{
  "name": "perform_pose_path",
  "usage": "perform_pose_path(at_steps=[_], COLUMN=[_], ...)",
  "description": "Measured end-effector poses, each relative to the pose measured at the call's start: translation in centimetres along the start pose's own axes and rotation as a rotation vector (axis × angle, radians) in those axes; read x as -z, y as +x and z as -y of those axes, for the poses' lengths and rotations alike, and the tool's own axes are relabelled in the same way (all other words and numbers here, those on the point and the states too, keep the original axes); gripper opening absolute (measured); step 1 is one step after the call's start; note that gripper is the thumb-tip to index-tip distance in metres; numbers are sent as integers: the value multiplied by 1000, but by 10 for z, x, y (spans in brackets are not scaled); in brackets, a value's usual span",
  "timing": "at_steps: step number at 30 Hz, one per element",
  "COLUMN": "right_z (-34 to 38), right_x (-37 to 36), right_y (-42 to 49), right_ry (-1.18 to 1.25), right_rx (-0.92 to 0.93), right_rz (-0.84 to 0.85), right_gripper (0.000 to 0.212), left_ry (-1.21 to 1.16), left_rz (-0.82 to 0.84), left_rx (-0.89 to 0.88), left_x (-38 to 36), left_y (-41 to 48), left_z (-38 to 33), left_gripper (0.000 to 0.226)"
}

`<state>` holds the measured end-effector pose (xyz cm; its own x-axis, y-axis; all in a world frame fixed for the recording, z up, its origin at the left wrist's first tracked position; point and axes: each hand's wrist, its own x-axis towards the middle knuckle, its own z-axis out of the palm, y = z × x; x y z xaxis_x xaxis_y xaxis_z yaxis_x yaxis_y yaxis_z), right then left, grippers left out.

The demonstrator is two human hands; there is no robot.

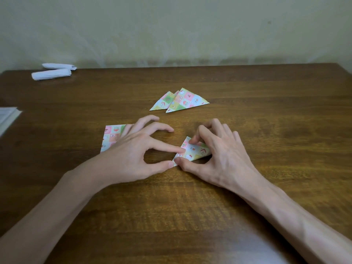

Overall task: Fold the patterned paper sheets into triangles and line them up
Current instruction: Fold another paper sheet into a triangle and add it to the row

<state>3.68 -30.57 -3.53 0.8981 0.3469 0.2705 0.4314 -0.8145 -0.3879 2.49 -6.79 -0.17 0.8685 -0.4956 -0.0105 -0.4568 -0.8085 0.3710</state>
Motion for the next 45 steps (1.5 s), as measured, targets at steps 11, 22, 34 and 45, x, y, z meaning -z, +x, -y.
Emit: perform_pose_path(at_steps=[11, 22, 34, 45], right_z=[5, 5, 1, -3], right_x=[1, 3, 16, 27], right_y=[0, 2, 7, 10], right_ry=[-11, 11, 125, 202], right_rx=[-39, -77, -124, -114], right_rz=[27, 80, 203, 266], right_gripper=[62, 62, 54, 34], left_ry=[6, -22, 64, 42], left_rz=[-23, 58, -118, -126], left_rx=[8, 25, -17, -35], left_x=[0, 2, -11, -12], left_y=[-1, -2, 4, 3], left_z=[-3, 0, -7, -6], left_gripper=[41, 35, 38, 38])
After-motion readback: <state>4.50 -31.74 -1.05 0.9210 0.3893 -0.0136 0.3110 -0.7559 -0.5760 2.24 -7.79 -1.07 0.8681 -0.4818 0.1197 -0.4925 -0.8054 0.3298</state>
